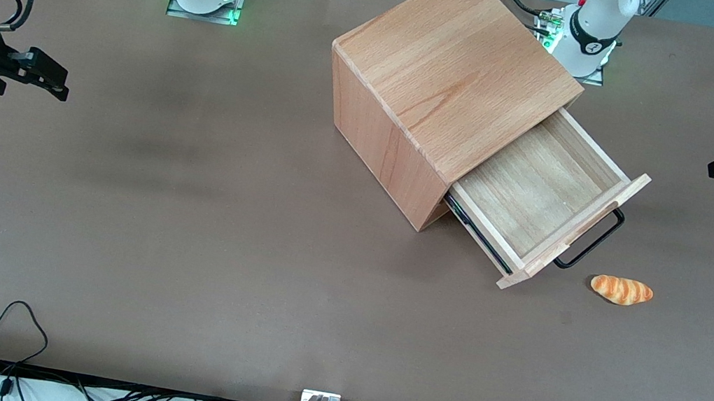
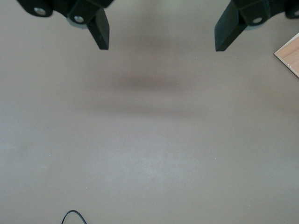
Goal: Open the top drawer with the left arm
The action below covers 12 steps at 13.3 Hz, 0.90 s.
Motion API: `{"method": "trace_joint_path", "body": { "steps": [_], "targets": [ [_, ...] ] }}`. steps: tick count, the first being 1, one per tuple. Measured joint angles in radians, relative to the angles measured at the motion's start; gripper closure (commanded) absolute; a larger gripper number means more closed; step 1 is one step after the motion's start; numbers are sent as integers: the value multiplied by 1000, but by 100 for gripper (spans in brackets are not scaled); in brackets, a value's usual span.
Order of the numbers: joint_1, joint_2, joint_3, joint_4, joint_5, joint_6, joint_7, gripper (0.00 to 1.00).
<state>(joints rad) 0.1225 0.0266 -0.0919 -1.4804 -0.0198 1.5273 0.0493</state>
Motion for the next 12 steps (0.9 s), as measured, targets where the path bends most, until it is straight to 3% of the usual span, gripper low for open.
{"method": "trace_joint_path", "body": {
  "steps": [2, 6, 12],
  "targets": [
    [-10, 0, 4, 0, 0, 0, 0, 0],
    [-90, 0, 105, 1, 0, 0, 0, 0],
    [-91, 0, 113, 1, 0, -9, -2, 0]
  ]
}}
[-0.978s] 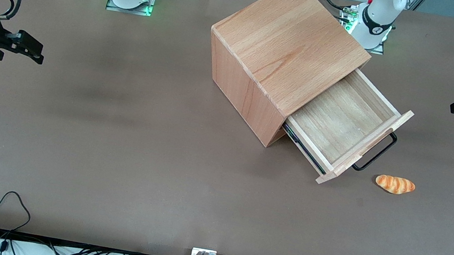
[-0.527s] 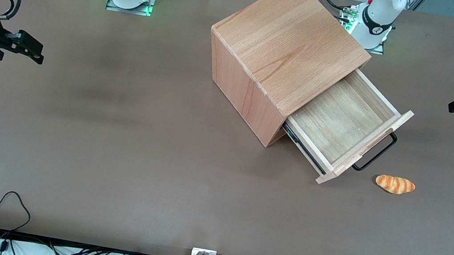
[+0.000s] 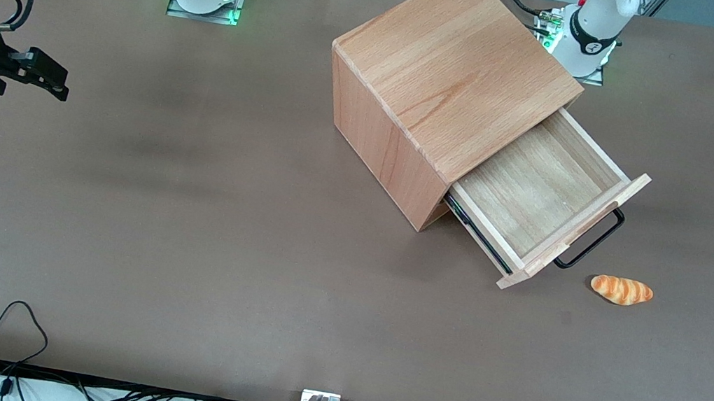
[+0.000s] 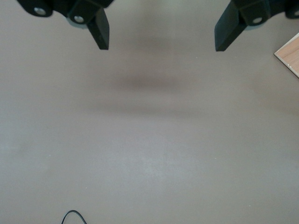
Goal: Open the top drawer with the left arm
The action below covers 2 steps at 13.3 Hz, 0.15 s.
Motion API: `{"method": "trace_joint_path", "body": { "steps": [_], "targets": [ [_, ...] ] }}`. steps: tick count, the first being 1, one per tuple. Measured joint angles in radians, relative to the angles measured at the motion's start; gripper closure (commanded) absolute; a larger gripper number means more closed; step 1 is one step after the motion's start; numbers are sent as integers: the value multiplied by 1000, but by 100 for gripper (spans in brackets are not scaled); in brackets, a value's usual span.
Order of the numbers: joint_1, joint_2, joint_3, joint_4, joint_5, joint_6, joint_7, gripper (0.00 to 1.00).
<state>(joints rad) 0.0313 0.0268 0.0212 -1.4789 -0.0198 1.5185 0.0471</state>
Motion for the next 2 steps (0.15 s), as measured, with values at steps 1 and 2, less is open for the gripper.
{"method": "trace_joint_path", "body": {
  "steps": [1, 2],
  "targets": [
    [-1, 2, 0, 0, 0, -2, 0, 0],
    [-2, 6, 0, 0, 0, -5, 0, 0]
  ]
}}
